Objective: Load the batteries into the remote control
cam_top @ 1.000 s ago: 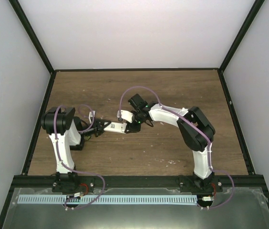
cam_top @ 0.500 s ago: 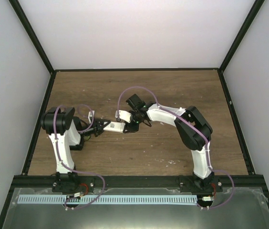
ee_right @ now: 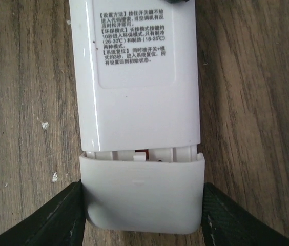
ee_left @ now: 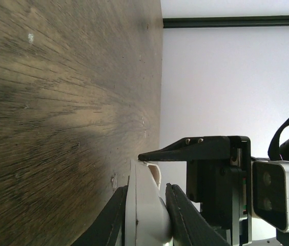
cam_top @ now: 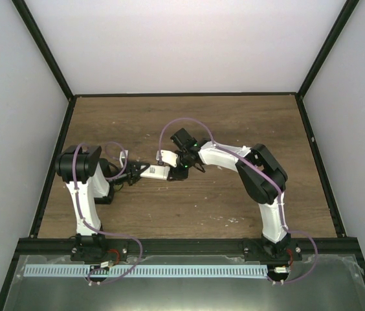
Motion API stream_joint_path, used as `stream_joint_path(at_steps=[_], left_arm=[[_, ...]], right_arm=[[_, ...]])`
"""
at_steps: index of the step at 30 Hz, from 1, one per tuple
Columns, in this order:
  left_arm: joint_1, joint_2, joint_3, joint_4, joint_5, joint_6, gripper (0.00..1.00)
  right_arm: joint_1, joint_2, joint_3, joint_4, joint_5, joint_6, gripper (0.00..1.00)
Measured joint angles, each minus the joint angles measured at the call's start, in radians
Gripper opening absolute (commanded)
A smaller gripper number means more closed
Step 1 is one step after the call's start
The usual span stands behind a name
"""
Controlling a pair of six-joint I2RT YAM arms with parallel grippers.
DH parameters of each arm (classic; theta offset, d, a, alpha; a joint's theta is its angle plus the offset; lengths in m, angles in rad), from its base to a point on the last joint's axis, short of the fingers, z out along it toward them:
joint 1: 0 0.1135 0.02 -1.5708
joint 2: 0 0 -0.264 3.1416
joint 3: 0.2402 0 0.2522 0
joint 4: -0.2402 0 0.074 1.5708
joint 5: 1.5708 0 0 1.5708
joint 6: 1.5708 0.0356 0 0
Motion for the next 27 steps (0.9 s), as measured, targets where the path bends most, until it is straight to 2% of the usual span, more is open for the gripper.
stream_joint_path(at_steps=[10,21,27], left_arm=[[0.001,0.0,0.001,0.0,0.005,-0.001,0.0],[0.002,0.002,0.002,0.0,0.007,-0.008,0.0],[0.002,0.002,0.002,0.001,0.006,-0.008,0.0]], right_arm=[[0.005,0.006,0.0,0.0,0.022,0.0,0.62],[-0.002,0.006,0.014,0.002,0.032,0.001,0.73],[-0.003,0.003,0.019,0.002,0.023,0.0,0.76]])
